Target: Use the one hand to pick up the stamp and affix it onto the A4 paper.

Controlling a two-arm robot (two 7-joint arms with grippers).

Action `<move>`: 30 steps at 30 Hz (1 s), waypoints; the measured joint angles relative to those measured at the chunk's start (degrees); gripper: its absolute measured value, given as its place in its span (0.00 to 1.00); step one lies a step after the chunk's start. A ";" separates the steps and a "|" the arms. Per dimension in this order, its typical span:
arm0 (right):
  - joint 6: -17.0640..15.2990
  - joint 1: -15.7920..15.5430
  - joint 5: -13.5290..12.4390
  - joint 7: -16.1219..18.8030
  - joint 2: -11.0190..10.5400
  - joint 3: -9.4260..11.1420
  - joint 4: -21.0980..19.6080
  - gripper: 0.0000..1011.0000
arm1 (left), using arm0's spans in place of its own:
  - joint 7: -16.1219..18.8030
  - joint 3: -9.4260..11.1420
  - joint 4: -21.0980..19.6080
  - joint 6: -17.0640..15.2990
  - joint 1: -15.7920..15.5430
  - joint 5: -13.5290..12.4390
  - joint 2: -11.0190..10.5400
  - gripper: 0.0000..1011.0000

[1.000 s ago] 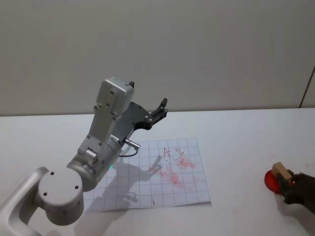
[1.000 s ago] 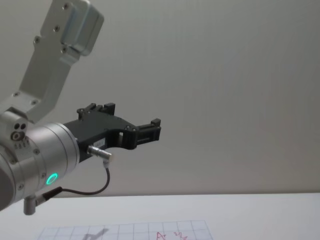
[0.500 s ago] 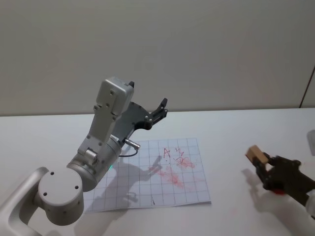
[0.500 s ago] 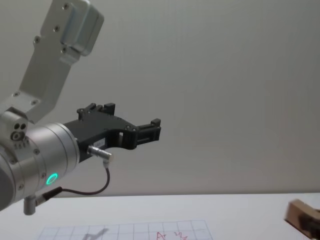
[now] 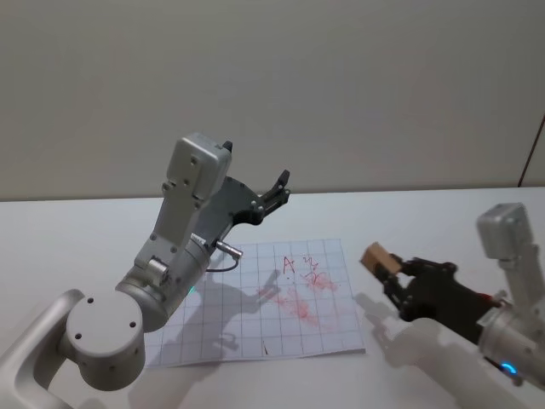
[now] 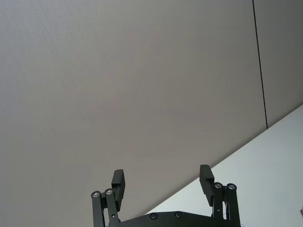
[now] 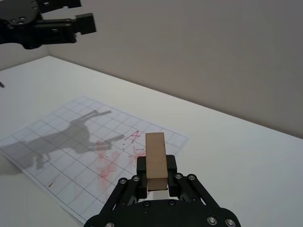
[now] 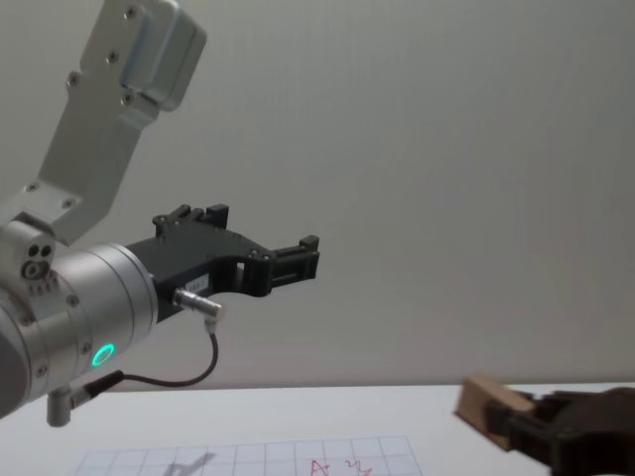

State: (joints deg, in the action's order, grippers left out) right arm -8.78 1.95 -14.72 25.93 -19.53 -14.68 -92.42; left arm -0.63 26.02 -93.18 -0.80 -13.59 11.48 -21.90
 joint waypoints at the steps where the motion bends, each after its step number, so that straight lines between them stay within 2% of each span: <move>1: 0.03 0.34 0.23 0.54 0.27 -0.21 0.34 0.22 | 0.00 0.00 0.00 0.00 0.00 0.00 0.00 0.99; 7: -0.06 4.04 3.30 5.61 3.28 -2.46 4.72 0.22 | 0.00 0.00 0.00 0.00 0.00 0.00 0.01 0.99; 10: -0.32 5.28 4.59 7.00 4.26 -3.23 6.41 0.22 | 0.00 0.00 0.00 0.00 0.00 0.00 0.00 0.99; 14: -1.16 7.56 7.53 9.24 5.97 -4.61 9.82 0.22 | 0.00 0.00 0.00 0.00 0.00 0.00 0.00 0.99; 24: -3.37 11.02 13.89 11.55 8.20 -6.69 15.69 0.22 | 0.00 0.00 0.00 0.00 0.00 0.00 0.00 0.99; 30: -3.92 12.21 16.06 12.06 8.77 -7.22 17.58 0.22 | 0.00 0.00 0.00 0.00 0.00 0.00 0.00 0.99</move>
State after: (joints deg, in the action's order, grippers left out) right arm -12.70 14.16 1.35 37.99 -10.76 -21.90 -74.83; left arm -0.63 26.02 -93.18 -0.80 -13.59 11.48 -21.90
